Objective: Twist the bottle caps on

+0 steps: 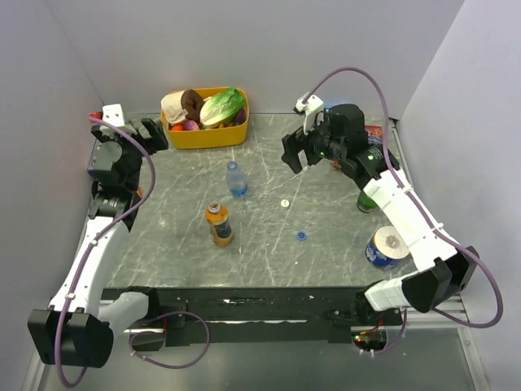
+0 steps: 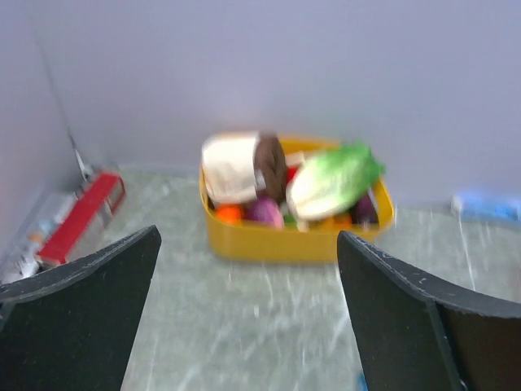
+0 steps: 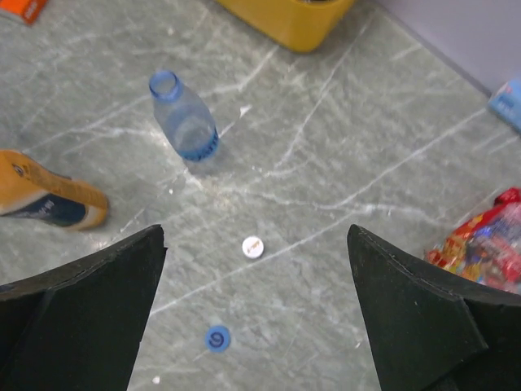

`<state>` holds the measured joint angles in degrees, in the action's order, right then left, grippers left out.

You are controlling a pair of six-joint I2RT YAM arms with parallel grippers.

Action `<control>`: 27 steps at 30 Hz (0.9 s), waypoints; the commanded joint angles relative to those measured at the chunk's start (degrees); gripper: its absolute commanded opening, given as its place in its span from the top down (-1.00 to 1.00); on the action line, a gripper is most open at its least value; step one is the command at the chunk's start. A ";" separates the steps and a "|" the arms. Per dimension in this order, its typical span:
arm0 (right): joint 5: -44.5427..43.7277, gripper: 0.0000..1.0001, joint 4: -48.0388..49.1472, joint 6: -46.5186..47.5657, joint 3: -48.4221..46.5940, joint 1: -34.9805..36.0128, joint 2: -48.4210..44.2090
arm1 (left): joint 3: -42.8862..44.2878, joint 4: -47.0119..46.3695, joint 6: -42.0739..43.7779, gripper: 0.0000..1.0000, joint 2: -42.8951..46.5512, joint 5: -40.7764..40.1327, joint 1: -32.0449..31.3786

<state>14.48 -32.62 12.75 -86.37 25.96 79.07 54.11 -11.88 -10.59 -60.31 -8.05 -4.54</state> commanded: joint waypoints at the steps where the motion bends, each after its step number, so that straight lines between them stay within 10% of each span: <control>1: -0.95 -0.99 -3.41 -2.29 -1.43 1.20 3.19 | -1.64 14.86 0.48 -0.92 -1.56 7.43 -0.30; 17: 24.43 -0.73 -6.92 5.86 -27.00 10.60 22.00 | -4.00 23.12 8.39 -0.92 5.63 10.79 -1.70; 27: 37.99 -0.71 -12.82 16.51 -26.14 17.09 25.79 | -9.37 23.83 8.75 -0.92 10.39 9.71 1.09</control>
<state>46.74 -42.11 23.88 -113.34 39.40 104.84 45.45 11.38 -1.91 -51.81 1.58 -5.80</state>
